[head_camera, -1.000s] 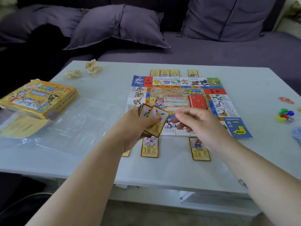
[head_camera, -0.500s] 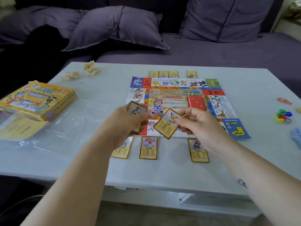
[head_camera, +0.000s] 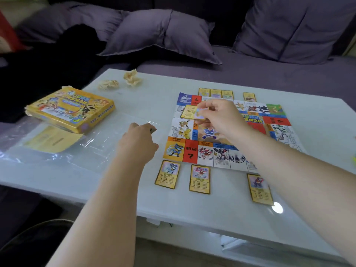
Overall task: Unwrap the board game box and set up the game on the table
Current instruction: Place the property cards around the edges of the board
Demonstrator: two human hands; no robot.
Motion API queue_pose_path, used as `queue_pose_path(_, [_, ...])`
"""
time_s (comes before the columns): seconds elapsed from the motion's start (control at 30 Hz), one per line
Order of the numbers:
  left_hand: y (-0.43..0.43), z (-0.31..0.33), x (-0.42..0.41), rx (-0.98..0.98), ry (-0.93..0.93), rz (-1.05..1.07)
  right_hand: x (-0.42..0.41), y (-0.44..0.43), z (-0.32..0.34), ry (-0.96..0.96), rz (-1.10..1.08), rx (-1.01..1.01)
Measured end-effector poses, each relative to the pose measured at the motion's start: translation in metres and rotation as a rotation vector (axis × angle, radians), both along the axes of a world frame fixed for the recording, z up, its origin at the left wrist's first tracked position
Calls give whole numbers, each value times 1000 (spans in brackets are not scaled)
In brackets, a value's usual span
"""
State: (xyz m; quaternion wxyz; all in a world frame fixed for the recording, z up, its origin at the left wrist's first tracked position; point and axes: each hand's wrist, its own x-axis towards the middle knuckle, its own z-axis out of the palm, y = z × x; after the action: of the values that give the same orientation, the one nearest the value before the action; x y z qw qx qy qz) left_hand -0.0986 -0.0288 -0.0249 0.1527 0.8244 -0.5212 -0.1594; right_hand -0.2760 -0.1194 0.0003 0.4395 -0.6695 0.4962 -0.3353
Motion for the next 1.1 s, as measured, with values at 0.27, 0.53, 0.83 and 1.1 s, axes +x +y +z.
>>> queue_pose_path(0.27, [8, -10, 19, 22, -38, -48, 78, -52, -26, 316, 106, -148])
queue_pose_path(0.53, [12, -10, 35, 27, -69, 39, 121, -64, -42, 592, 190, -244])
queue_pose_path(0.83, [18, -8, 40, 32, -48, 42, 112, -62, -42, 772, 194, -492])
queue_pose_path(1.1, [19, -4, 37, 18, -28, 86, 94, -33, -44, 1078, 649, -616])
